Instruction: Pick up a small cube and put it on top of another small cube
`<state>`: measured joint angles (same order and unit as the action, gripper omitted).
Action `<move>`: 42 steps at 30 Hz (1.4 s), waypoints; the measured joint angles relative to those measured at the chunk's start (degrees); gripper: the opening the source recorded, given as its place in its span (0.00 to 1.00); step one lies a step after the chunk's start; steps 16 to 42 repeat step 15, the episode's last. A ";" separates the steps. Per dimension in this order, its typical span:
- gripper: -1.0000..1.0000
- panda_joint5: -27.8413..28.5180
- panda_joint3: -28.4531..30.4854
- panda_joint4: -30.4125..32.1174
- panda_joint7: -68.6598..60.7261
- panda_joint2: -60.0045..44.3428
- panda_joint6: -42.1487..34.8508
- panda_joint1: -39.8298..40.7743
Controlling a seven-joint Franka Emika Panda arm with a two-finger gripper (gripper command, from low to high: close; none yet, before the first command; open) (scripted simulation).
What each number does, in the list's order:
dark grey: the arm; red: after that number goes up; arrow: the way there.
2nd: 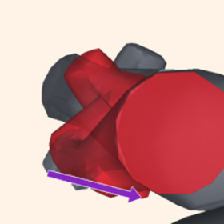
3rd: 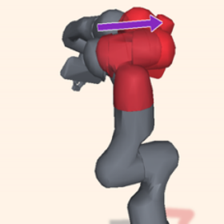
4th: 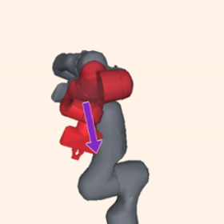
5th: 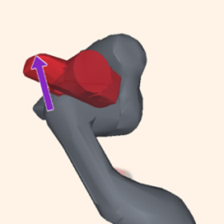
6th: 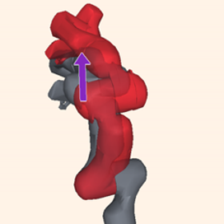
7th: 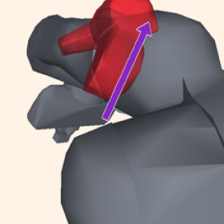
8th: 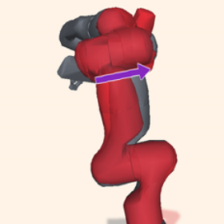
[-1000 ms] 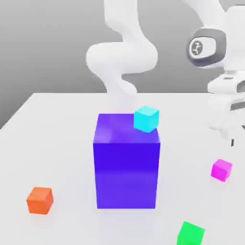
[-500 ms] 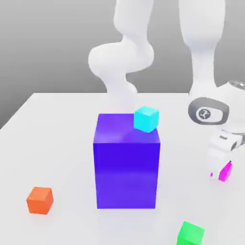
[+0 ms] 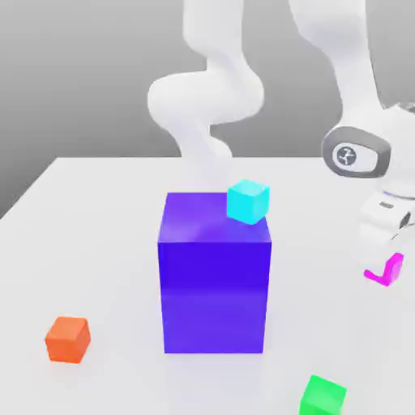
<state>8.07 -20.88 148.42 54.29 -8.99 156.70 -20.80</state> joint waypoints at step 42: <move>1.00 -0.86 12.01 -15.85 -8.92 -12.56 -3.02 12.57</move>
